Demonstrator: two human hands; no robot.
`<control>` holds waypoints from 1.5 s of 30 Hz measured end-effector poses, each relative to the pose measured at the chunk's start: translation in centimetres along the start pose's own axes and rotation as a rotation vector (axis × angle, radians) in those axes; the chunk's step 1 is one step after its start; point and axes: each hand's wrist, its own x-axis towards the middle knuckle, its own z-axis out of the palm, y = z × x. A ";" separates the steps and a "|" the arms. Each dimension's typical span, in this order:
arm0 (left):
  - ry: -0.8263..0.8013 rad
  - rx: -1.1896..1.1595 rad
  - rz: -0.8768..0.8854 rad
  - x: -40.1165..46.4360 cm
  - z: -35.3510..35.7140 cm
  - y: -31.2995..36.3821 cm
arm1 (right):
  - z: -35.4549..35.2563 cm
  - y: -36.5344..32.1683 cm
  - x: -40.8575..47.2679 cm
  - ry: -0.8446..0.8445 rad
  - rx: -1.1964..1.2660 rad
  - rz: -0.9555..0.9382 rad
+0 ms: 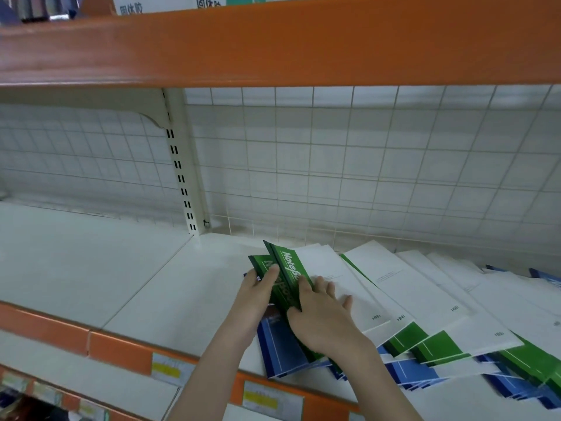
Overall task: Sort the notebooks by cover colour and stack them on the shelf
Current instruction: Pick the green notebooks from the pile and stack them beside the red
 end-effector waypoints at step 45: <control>-0.146 0.081 0.266 -0.2 8.0 0.5 | -3.3 9.3 -2.5 0.786 0.699 -0.188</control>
